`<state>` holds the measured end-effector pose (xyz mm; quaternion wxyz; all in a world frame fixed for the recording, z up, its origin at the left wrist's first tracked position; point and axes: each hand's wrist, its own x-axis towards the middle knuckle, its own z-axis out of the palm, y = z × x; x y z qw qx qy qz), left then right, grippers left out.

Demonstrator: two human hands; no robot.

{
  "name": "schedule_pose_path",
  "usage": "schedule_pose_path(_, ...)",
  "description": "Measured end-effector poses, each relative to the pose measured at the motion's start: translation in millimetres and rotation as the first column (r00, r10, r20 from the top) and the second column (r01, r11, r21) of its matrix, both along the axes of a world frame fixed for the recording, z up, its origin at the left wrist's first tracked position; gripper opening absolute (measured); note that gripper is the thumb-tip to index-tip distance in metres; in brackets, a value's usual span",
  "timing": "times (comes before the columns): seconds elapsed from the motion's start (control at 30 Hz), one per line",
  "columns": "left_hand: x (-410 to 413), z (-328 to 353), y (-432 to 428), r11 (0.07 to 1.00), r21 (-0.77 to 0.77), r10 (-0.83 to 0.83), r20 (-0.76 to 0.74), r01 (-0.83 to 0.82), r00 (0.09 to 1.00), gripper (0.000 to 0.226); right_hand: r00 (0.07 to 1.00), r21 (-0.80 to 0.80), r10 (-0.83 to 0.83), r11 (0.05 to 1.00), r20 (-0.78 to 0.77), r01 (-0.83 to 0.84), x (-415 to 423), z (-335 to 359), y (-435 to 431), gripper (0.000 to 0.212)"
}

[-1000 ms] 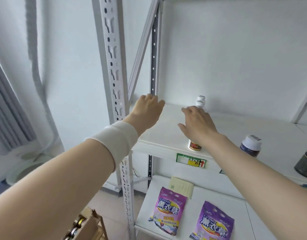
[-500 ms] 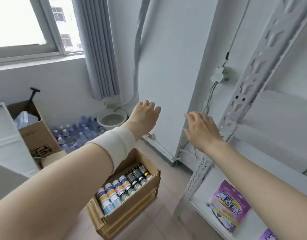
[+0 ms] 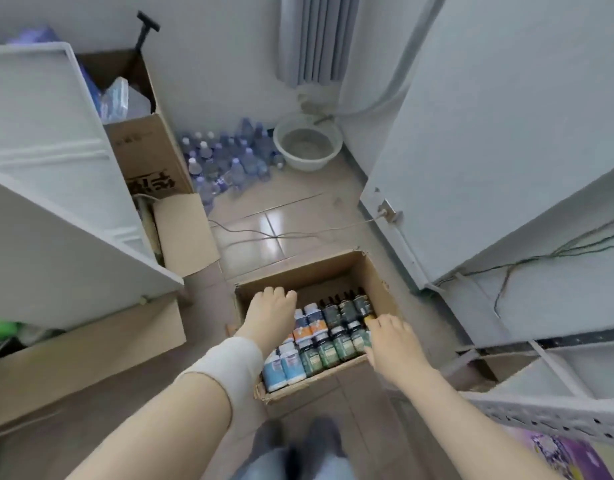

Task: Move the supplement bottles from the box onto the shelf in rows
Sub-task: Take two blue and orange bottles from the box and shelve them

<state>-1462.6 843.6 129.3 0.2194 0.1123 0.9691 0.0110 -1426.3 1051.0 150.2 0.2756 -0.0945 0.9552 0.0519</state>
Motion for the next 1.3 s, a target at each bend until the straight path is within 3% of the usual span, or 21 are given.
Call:
schedule_pose_path(0.17,10.9,-120.3,-0.2,0.986,-0.010,0.165,0.260,-0.169,0.951,0.043,0.981,-0.070,0.081,0.995,0.178,-0.070,-37.0,-114.3,-11.5,0.062)
schedule_pose_path(0.27,-7.5,-183.1,1.8,0.958,0.055,0.256,0.280,-0.281,0.925,0.047,0.968,-0.151,0.130,0.984,0.214,-0.098,-77.9,-185.3,-18.7,0.072)
schedule_pose_path(0.4,-41.5,-236.5,5.4,0.886,0.182,0.385,0.222,-0.426,0.896,0.051,0.964,-0.244,0.225,0.952,0.145,-0.185,-130.4,-252.2,-27.6,0.082)
schedule_pose_path(0.5,-57.6,-265.4,10.7,0.888,0.147,0.392,0.252,-0.436,0.885,0.052,0.910,-0.171,0.352,0.932,0.219,-0.319,-159.1,-283.4,-36.9,0.084)
schedule_pose_path(0.6,-65.3,-282.9,14.9,0.896,0.102,0.377,0.338,-0.432,0.862,0.053,0.863,-0.180,0.393,0.918,0.316,-0.352,-174.6,-301.0,-41.7,0.080)
schedule_pose_path(0.73,-66.4,-291.8,16.4,0.898,0.087,0.374,0.368,-0.431,0.851,0.051,0.844,-0.223,0.349,0.934,0.407,-0.279,-179.7,-310.2,-40.6,0.081)
schedule_pose_path(0.93,-69.6,-288.7,14.4,0.784,0.196,0.492,0.383,-0.589,0.782,0.035,0.889,-0.346,0.274,0.927,0.368,-0.143,-175.8,-310.2,-33.2,0.076)
schedule_pose_path(1.17,-67.4,-267.5,7.9,0.782,0.331,0.478,0.226,-0.529,0.849,0.033,0.960,-0.563,0.154,0.827,0.233,0.004,-164.7,-292.3,-19.9,0.073)
schedule_pose_path(1.23,-64.4,-254.0,7.8,0.715,0.431,0.520,0.198,-0.550,0.831,0.031,0.967,-0.617,0.074,0.781,0.243,0.095,-160.4,-280.2,-16.1,0.072)
schedule_pose_path(1.3,-60.4,-235.7,8.7,0.564,0.566,0.581,0.246,-0.602,0.776,0.028,0.951,-0.662,-0.042,0.709,0.308,0.245,-155.5,-264.3,-10.0,0.069)
